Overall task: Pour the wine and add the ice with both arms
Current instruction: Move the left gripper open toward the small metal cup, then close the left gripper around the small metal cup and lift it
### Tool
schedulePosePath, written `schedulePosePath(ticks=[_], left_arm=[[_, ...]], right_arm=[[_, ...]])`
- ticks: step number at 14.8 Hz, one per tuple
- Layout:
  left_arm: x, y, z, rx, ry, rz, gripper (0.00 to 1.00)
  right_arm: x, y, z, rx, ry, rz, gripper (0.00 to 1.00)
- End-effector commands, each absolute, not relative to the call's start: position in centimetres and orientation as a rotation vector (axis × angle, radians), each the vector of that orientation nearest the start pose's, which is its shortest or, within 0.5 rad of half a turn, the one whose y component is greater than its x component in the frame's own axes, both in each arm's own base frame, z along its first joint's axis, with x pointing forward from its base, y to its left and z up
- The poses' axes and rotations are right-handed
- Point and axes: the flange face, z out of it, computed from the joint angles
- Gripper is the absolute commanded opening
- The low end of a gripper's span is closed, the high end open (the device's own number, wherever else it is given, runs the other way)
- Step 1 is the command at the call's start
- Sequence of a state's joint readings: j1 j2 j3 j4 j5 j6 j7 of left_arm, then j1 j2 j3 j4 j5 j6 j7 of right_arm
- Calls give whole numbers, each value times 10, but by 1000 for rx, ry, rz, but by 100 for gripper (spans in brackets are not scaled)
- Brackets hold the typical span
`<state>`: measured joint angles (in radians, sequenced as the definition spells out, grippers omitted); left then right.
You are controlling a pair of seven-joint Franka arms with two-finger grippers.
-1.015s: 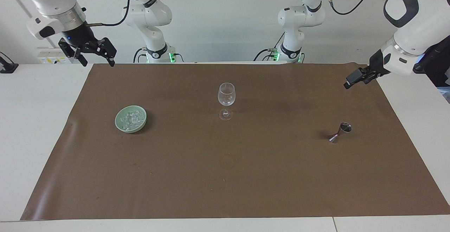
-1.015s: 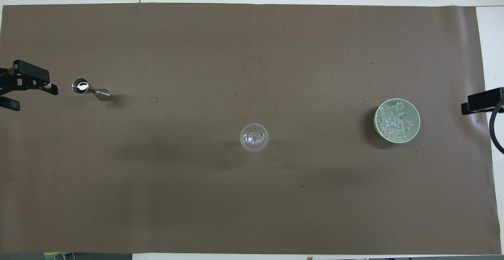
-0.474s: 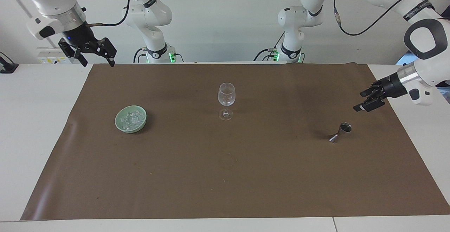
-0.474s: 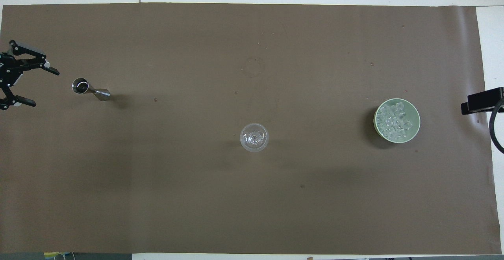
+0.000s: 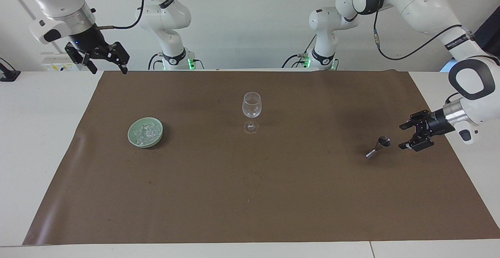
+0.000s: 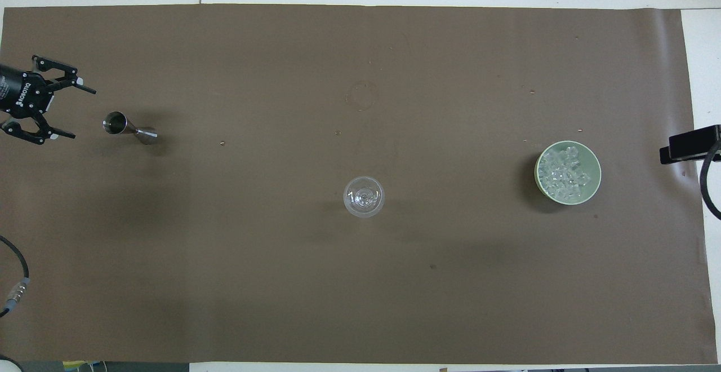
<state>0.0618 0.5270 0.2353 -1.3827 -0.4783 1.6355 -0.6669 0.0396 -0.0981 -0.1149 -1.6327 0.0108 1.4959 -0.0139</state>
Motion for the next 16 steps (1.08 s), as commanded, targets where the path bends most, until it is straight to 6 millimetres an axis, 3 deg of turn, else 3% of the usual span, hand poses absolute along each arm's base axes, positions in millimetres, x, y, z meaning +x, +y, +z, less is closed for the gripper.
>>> schedulePosePath(ticks=[1,2,6,8,10,12,16], left_arm=[[681,146,368,-2880,-1792,551,100],[678,166,360,-2858,-1845,554,100],[668,169,312,-2805,-1935,699,100],[642,195,297,-2741,-2086,786,100],[603,201,275,-2646,-2271,881,100],[578,213,265,-2568,-2426,940,100],[582,209,275,-2343,-2702,1091,100]], right_arm=[[510,-42,640,-3113,100,64,100],[510,-42,640,-3113,100,64,100],[510,-42,640,-3113,100,64,100],[510,-42,640,-3113,100,64,100],[510,-42,640,-3113,100,64,100],[510,-42,640,-3113,100,64,100],[510,-42,640,-3113,100,64,100]])
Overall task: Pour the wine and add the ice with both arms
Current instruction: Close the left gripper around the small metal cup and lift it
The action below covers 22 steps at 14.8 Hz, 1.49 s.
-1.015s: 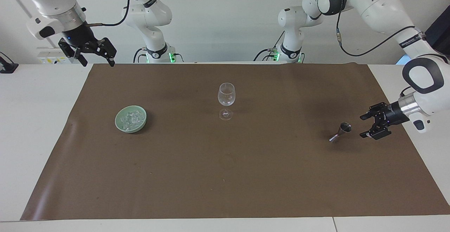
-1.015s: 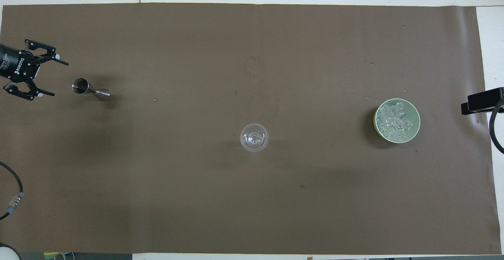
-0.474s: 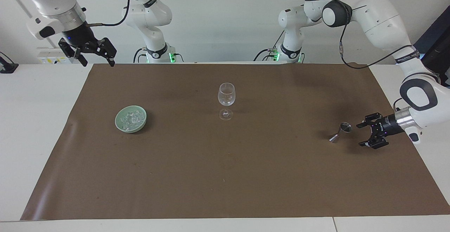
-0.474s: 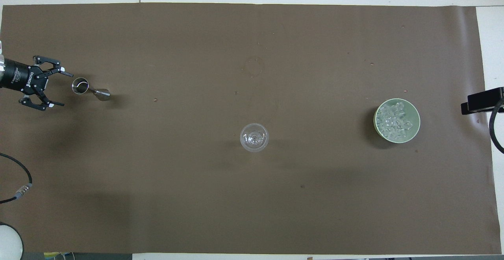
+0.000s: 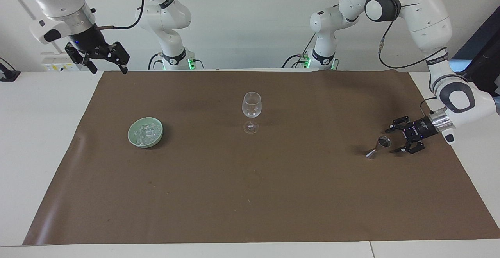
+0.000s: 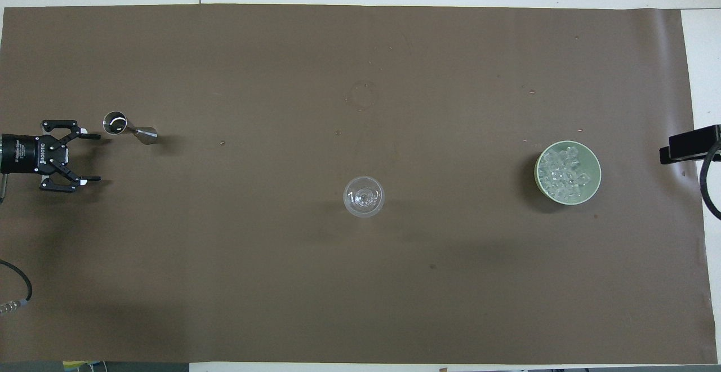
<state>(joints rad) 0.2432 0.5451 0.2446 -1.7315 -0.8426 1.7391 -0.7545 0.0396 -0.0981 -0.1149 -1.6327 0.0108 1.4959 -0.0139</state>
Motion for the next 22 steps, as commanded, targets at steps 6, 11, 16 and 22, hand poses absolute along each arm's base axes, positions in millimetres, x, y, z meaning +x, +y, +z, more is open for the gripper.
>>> schedulePosePath(ticks=[6,11,16,22], left_arm=[[591,186,270,1358,1830,-787,100],[576,167,255,1235,1827,-812,100],[580,147,255,1181,1787,-811,94],[578,147,255,1221,1735,-776,90]], right_arm=[[510,-42,640,-3113,100,64,100],[510,-42,640,-3113,100,64,100],[510,-42,640,-3113,100,64,100],[510,-42,640,-3113,100,64,100]])
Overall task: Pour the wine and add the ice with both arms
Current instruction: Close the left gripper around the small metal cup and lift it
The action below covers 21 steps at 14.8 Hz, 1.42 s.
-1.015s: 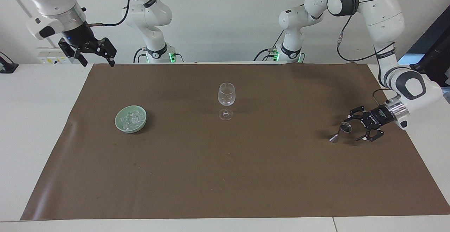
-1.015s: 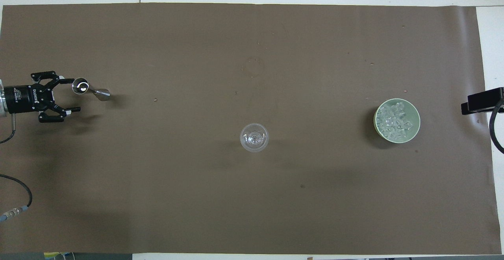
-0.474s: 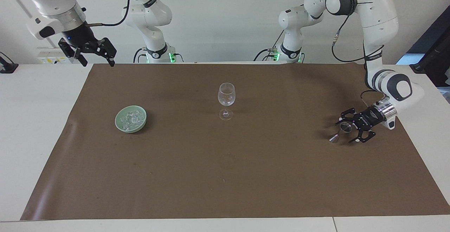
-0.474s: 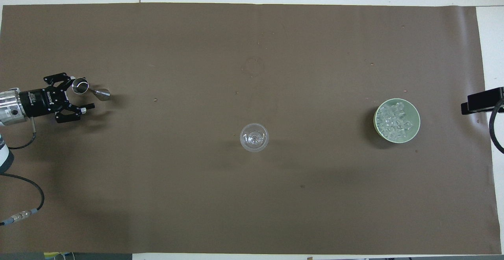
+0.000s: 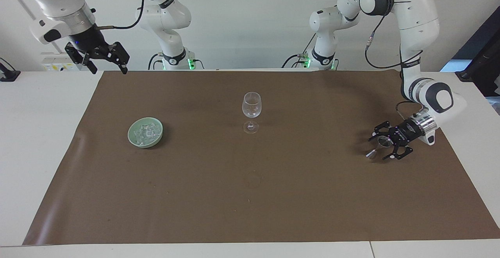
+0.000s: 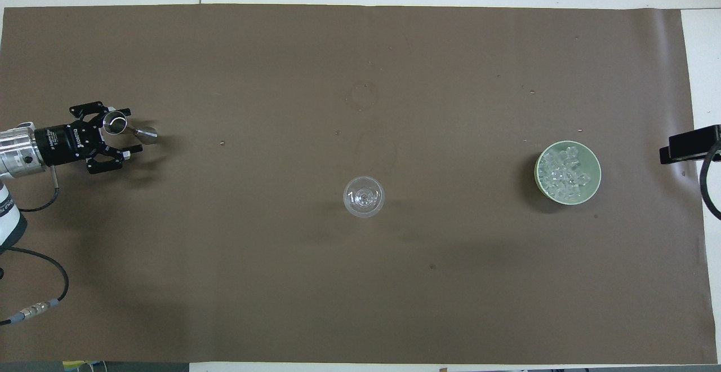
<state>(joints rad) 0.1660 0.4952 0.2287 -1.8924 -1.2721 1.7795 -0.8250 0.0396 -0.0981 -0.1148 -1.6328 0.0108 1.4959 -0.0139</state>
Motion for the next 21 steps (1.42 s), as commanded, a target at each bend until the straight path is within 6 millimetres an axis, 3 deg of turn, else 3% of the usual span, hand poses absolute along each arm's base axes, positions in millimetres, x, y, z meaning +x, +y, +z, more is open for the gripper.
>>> schedulePosePath(ticks=[1,4,6,8,12,14,17,19,21], left_arm=[[578,147,256,1223,1733,-774,89],[578,147,256,1242,1712,-763,74],[578,146,257,1263,1687,-754,41],[577,146,257,1280,1665,-744,0],[576,147,260,1278,1652,-752,0],[581,140,276,1295,1624,-755,0],[579,122,313,1284,1577,-839,0],[574,110,350,1315,1524,-890,0],[573,80,380,1398,1531,-926,0]], right_arm=[[510,-42,640,-3113,100,64,100],[510,-42,640,-3113,100,64,100],[510,-42,640,-3113,100,64,100],[510,-42,640,-3113,100,64,100],[510,-42,640,-3113,100,64,100],[510,-42,639,-3113,100,66,100],[510,-42,640,-3113,100,64,100],[510,-42,640,-3113,100,64,100],[510,-42,639,-3113,100,66,100]])
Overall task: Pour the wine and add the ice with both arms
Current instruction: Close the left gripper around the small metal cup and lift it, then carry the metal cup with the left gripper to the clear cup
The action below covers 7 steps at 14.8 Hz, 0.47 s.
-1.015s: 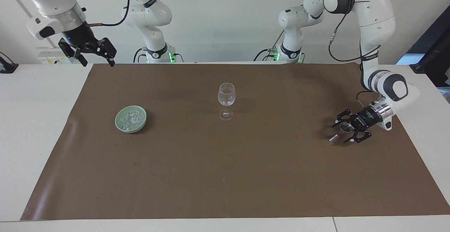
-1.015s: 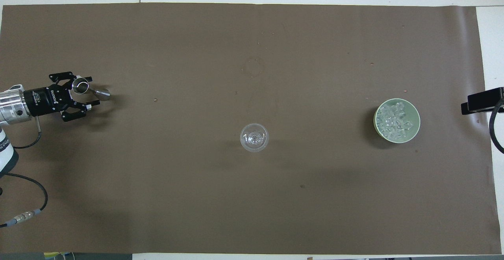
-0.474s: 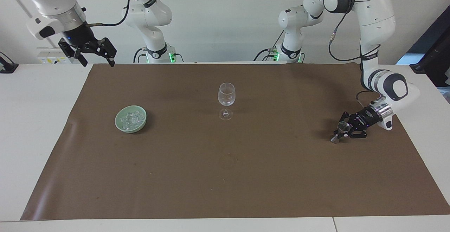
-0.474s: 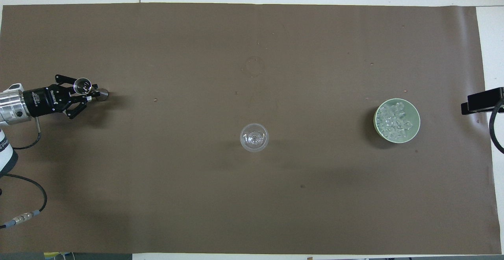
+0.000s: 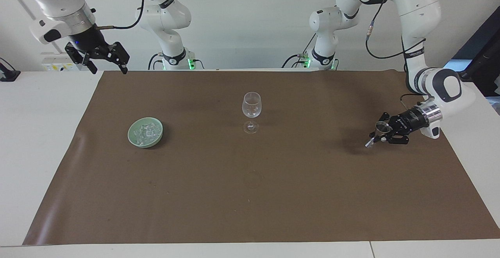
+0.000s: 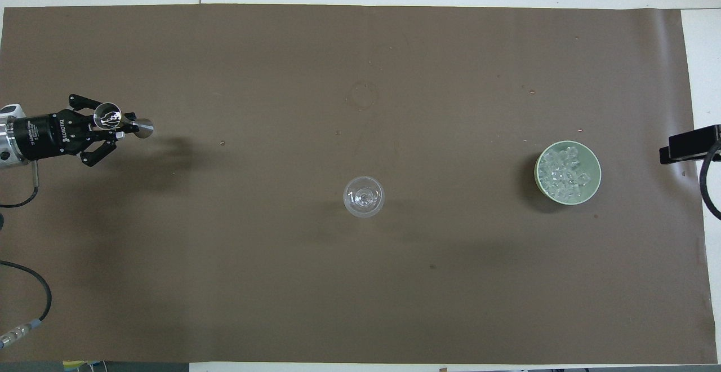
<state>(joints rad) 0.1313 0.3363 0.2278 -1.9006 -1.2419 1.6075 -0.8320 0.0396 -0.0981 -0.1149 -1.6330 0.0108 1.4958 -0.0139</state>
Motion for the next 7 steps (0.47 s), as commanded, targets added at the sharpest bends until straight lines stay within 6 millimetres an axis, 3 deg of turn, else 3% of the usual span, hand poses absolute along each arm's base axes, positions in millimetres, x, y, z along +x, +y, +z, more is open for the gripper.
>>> schedulePosePath(ticks=[1,5,7], left_arm=[[572,62,396,1453,1508,-927,0],[564,-5,449,1538,1470,-995,0],[554,-54,466,1687,1487,-1026,0]], right_arm=[[510,-42,640,-3113,100,64,100],[510,-42,640,-3113,100,64,100],[510,-42,640,-3113,100,64,100]])
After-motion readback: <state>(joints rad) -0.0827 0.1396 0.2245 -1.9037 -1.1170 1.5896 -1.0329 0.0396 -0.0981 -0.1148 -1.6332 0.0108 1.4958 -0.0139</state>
